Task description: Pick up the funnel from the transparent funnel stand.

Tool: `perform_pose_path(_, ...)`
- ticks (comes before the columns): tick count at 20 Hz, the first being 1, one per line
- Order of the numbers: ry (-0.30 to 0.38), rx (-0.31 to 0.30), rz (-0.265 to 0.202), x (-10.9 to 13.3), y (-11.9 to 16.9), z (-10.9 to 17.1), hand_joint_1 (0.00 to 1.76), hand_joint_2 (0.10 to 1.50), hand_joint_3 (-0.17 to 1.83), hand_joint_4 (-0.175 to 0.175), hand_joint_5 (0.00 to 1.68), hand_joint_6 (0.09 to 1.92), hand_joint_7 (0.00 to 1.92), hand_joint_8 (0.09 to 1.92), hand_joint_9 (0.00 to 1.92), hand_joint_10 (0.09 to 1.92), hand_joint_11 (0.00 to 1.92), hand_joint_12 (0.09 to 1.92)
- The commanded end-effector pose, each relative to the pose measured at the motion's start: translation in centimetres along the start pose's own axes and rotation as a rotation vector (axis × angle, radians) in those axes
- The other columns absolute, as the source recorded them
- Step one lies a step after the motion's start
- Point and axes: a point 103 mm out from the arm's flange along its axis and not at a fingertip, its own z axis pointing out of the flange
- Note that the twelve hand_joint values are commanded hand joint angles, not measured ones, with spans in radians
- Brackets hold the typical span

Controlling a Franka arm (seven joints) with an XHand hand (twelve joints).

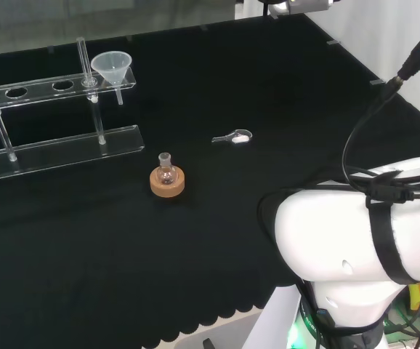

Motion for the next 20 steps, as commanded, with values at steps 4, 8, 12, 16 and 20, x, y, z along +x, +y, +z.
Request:
perform_pose_path(4,0.068,-0.018,-0.048,1.6,0.0,-0.7,0.33,0.59,-0.02,0.044,0.00,0.09,0.00,0.09,0.00,0.09,0.00,0.75)
perform_pose_path(8,0.040,-0.039,-0.065,3.4,0.2,-0.5,0.33,0.57,-0.01,0.058,0.00,0.09,0.00,0.09,0.00,0.09,0.00,0.25)
perform_pose_path(12,0.018,-0.076,-0.080,4.9,1.2,-0.8,0.34,0.57,-0.01,0.067,0.00,0.09,0.00,0.09,0.00,0.09,0.00,0.09)
perform_pose_path(16,-0.012,-0.105,-0.086,6.4,2.8,-0.5,0.36,0.57,0.00,0.075,0.00,0.09,0.00,0.09,0.00,0.09,0.00,0.09)
perform_pose_path(20,0.009,-0.089,-0.077,7.5,5.0,0.2,0.37,0.58,0.00,0.076,0.00,0.09,0.00,0.09,0.00,0.09,0.00,0.09)
